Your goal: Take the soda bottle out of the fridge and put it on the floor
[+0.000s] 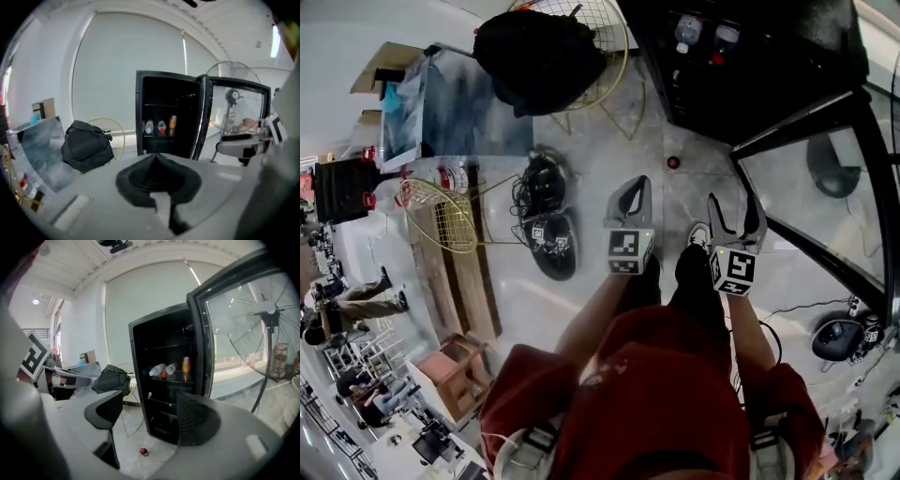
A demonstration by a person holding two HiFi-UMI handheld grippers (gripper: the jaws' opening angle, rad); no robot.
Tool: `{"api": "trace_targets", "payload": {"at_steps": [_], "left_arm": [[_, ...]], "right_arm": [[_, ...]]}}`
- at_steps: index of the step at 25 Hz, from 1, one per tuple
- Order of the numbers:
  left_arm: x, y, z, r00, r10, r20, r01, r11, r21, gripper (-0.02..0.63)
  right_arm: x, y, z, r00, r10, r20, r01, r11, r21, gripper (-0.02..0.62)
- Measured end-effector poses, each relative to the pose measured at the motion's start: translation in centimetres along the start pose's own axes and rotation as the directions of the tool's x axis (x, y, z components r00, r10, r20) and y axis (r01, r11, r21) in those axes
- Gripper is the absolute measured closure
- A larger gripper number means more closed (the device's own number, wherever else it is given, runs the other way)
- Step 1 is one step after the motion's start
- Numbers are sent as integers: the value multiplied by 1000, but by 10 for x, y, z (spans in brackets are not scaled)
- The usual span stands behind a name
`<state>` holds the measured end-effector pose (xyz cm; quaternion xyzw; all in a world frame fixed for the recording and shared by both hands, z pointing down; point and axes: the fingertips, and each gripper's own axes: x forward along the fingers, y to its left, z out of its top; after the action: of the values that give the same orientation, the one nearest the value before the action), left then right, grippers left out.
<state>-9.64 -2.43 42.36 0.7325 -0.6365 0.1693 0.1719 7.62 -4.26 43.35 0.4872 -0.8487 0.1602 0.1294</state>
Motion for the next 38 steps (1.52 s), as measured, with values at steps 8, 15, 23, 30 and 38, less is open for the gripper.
{"api": "trace_targets", "payload": {"at_steps": [8, 15, 23, 30, 38], "left_arm": [[-30, -24, 96, 993, -52, 103, 43, 995, 88, 606], [-54, -19, 160, 965, -160, 210, 131, 981, 146, 606], [-68, 1, 198, 949, -218, 227, 170, 962, 214, 606], [-83, 4, 227, 916, -246, 316, 177, 957, 230, 606], [-91, 6, 226, 906, -261, 334, 175, 948, 265, 606]], "right_arm": [[-42, -2, 99, 994, -37, 105, 39, 999, -16, 253], [-67, 8, 170, 967, -145, 210, 158, 986, -46, 253], [-86, 17, 214, 929, -256, 266, 268, 963, -11, 253], [-89, 29, 234, 925, -250, 286, 262, 965, -4, 253], [-89, 35, 228, 920, -267, 286, 289, 957, -37, 253]]}}
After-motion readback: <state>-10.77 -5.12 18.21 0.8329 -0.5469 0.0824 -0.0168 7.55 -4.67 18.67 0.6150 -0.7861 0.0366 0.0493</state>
